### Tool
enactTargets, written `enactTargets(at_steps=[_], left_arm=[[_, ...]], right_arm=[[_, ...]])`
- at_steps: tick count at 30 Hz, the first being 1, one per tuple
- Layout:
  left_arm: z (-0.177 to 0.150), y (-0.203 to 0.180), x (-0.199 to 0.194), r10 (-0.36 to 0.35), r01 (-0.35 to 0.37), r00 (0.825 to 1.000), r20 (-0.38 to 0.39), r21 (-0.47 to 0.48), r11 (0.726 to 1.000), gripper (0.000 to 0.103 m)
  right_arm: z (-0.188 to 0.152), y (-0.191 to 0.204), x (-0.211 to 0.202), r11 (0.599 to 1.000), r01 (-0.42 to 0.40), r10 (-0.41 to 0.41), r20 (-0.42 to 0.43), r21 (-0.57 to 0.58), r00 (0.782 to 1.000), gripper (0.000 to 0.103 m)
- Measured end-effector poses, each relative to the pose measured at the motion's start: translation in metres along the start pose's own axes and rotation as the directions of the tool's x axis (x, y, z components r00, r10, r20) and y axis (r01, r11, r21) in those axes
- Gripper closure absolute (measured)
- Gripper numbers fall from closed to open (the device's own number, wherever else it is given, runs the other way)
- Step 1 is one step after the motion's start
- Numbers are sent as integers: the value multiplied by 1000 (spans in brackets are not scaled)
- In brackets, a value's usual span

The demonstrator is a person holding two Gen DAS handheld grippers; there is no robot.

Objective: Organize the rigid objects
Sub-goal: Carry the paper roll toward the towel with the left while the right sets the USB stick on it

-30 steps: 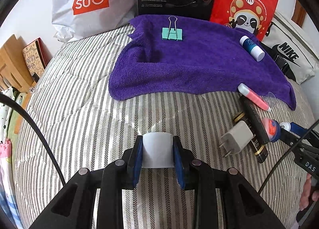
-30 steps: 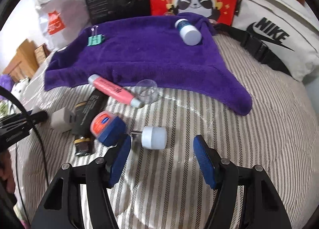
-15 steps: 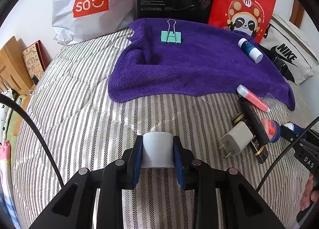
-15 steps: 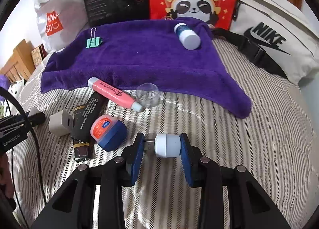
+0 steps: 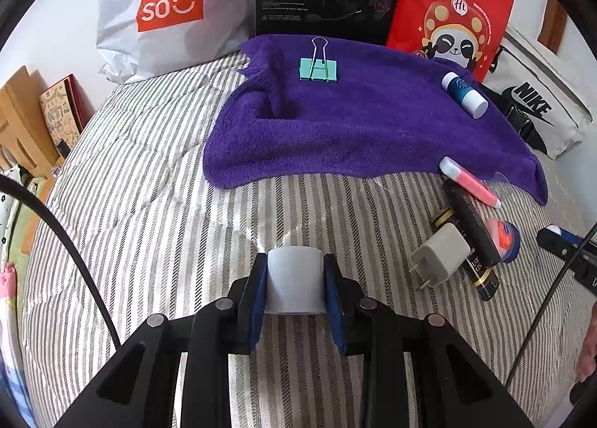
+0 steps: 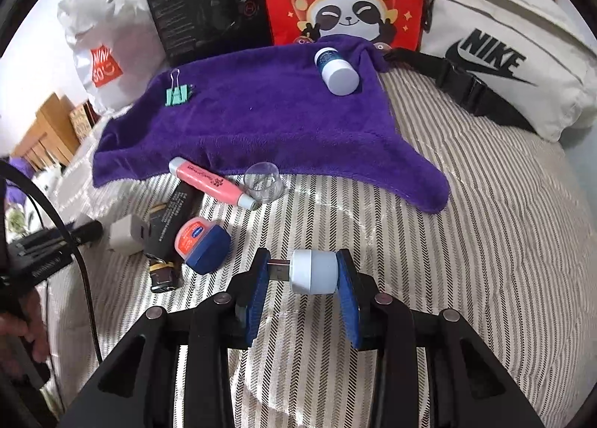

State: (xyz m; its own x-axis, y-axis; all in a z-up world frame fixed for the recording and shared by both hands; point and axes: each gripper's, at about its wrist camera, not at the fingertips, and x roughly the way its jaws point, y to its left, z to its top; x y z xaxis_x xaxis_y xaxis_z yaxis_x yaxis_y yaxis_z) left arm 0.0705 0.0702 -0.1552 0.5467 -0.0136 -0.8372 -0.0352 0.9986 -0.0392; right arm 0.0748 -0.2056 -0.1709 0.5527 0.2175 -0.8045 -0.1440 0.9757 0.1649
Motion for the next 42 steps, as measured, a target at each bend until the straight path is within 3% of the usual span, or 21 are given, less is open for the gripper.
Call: enactTargets(at_steps=[10, 22, 36, 42], left_arm=[[1, 2, -14, -42, 42, 999, -7, -20, 999, 76], [42, 5, -25, -66, 67, 998, 24, -27, 997, 76], [89, 1, -8, -64, 64, 998, 26, -10, 998, 76], [106, 6, -1, -74, 75, 997, 27, -22, 997, 76]], right_arm=[[16, -14, -22, 1000, -8, 8, 40, -3, 999, 67], [53, -13, -28, 999, -27, 30, 87, -38, 996, 67], [119, -23, 13, 998, -16, 20, 76, -57, 997, 67], [137, -31, 41, 999, -17, 19, 34, -50, 999, 67]])
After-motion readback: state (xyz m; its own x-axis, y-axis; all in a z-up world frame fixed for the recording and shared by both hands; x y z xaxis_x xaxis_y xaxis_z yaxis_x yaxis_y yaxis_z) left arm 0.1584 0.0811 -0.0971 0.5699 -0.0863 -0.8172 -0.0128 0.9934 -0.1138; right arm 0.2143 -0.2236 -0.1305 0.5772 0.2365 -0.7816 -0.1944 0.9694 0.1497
